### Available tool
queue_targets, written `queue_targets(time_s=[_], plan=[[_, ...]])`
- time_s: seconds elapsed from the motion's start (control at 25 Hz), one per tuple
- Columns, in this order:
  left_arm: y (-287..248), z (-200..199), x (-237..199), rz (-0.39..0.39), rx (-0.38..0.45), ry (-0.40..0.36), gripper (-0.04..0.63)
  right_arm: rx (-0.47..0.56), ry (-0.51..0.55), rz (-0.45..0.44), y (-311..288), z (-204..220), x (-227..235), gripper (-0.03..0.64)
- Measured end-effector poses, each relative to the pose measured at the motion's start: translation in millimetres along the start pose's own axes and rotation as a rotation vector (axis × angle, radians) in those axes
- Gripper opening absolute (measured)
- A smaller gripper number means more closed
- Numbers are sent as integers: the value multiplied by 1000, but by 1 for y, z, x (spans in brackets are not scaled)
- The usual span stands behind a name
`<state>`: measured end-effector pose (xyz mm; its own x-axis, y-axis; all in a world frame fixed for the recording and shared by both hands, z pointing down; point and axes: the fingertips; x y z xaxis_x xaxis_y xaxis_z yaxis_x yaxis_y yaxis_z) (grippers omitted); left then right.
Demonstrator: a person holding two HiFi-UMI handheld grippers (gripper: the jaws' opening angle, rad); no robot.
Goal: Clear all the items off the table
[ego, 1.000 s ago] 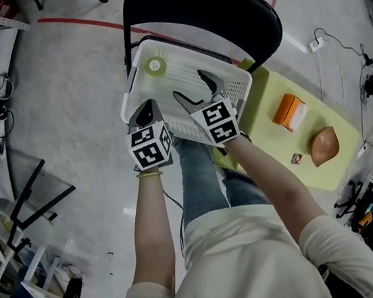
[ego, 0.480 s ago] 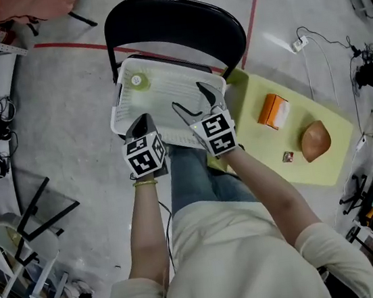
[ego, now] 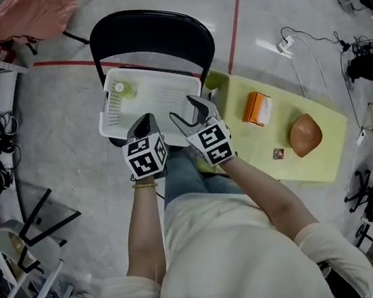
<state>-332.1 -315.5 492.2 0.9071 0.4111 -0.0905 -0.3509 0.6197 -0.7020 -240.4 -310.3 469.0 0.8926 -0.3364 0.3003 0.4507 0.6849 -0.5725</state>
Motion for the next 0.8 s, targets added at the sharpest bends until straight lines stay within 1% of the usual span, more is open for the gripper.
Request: queue_targets(time_s=[0.16,0.36,0.48,0.8], plan=[[14,-12,33,16,27,-42,11,22,6,-12,31,2,4,234],[31,-19,71,46,56,-62,11,48,6,1,71,5,15,150],[40,-20,95,68,77,-96,11,62,-6,18,96,10,24,116],[60,-13,157,127,77,-156,11,98,-44,76,158,32,47,36]])
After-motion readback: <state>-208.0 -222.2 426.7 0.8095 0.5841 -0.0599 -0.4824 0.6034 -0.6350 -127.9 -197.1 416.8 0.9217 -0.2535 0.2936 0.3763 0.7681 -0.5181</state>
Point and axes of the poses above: the fingertips, and each gripper's own axes: y backward along the fingers, x to its right, z out of its underside, and after that the axes turned 14 degrees about -y, right-handed
